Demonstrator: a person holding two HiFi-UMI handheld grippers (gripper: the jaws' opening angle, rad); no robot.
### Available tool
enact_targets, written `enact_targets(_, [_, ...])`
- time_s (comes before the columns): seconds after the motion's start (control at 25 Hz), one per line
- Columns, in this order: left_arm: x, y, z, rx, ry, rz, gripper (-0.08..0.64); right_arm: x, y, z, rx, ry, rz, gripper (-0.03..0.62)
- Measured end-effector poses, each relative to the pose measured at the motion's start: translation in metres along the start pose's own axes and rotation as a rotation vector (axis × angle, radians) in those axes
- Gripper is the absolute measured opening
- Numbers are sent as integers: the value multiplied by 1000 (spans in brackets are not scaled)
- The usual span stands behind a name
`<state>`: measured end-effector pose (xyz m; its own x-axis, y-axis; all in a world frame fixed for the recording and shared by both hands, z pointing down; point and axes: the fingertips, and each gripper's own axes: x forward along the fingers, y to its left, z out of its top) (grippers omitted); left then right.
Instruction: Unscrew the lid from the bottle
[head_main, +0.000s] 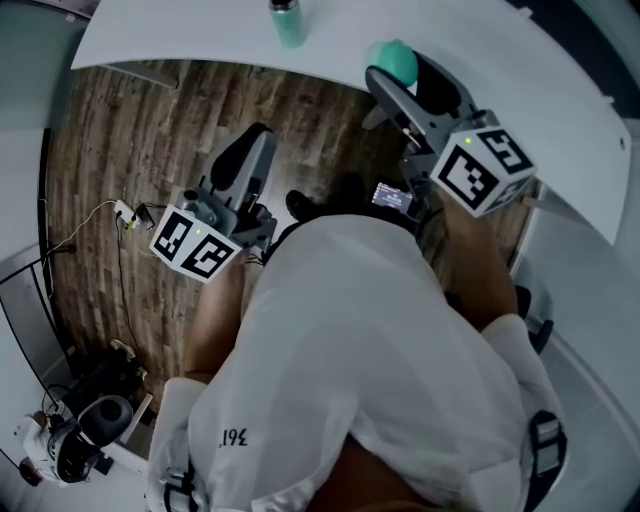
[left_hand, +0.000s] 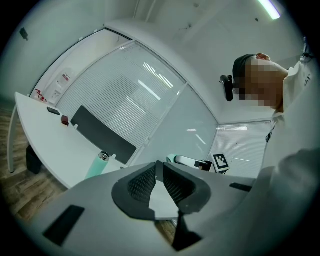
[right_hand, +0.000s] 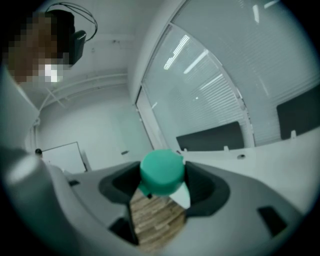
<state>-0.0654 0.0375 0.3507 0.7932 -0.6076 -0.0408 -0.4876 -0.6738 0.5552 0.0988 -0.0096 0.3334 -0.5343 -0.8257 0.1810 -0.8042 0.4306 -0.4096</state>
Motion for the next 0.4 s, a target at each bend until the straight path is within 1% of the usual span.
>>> enact_targets(0.2, [0,-1,-2,0,3,-5,64,0,2,-2,-7,5,1,292])
enact_targets(0.4, [2,0,-3,6,5,-3,64,5,8,-2,-49,9,16,292])
